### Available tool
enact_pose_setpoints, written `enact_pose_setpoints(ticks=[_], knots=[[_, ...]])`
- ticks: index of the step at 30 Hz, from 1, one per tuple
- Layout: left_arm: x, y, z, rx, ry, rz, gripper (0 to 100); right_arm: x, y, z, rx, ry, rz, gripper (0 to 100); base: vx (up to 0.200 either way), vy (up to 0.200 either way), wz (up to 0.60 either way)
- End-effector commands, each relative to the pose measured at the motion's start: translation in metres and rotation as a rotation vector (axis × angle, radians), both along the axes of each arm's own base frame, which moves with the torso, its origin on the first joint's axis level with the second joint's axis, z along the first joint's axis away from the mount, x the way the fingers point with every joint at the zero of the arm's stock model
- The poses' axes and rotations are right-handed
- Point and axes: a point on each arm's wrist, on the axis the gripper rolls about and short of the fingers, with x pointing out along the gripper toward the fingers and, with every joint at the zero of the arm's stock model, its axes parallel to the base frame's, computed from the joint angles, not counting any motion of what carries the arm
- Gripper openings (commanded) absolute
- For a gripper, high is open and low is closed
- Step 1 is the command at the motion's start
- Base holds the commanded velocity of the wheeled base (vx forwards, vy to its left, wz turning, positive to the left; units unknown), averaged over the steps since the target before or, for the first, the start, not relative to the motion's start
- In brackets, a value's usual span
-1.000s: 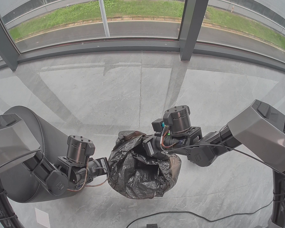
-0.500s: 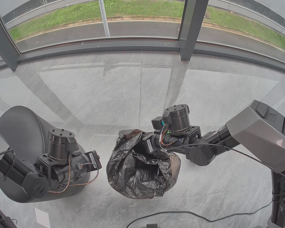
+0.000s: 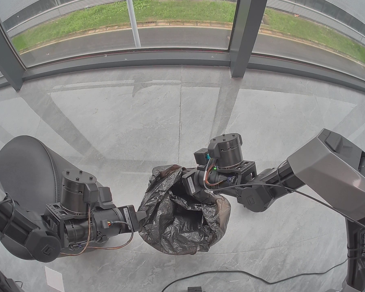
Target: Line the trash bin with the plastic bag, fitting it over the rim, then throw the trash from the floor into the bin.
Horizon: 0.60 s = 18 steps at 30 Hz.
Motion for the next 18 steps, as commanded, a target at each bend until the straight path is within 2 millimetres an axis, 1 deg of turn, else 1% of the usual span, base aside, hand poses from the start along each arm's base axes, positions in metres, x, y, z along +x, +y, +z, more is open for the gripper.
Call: enact_pose_setpoints(ticks=[1,4,5,6,7,8,11,12,14,16,18], knots=[[0.016,-0.01,-0.021,0.024,0.058,-0.012,0,0.001,0.0,-0.004,-0.002,0.006,-0.001,0,0.0,0.0,0.0],[0.027,-0.016,-0.03,0.038,0.069,-0.009,0,0.002,0.001,-0.004,0.006,0.003,-0.002,0,0.0,0.0,0.0],[0.027,-0.016,-0.03,0.038,0.069,-0.009,0,0.002,0.001,-0.004,0.006,0.003,-0.002,0,0.0,0.0,0.0],[0.037,-0.021,-0.035,0.041,0.071,-0.007,0,0.002,0.001,-0.003,0.02,-0.002,-0.007,0,0.0,0.0,0.0],[0.04,-0.023,-0.036,0.041,0.069,-0.005,0,0.002,0.001,-0.003,0.021,-0.001,-0.007,0,0.0,0.0,0.0],[0.047,-0.025,-0.038,0.041,0.065,0.002,0,0.002,0.001,-0.004,0.024,-0.003,-0.007,0,0.0,0.0,0.0],[0.057,-0.029,-0.041,0.038,0.062,0.009,0,0.002,0.001,-0.004,0.025,-0.004,-0.007,0,0.0,0.0,0.0],[0.057,-0.029,-0.042,0.038,0.062,0.009,0,0.002,0.001,-0.004,0.025,-0.004,-0.007,0,0.0,0.0,0.0],[0.066,-0.031,-0.044,0.044,0.05,0.035,0,0.002,0.001,-0.004,0.025,-0.004,-0.007,0,0.0,0.0,0.0],[0.071,-0.031,-0.045,0.051,0.041,0.056,0,0.002,0.001,-0.004,0.025,-0.004,-0.007,0,0.0,0.0,0.0],[0.08,-0.029,-0.046,0.052,0.028,0.085,0,0.002,0.001,-0.004,0.025,-0.004,-0.007,0,0.0,0.0,0.0]])
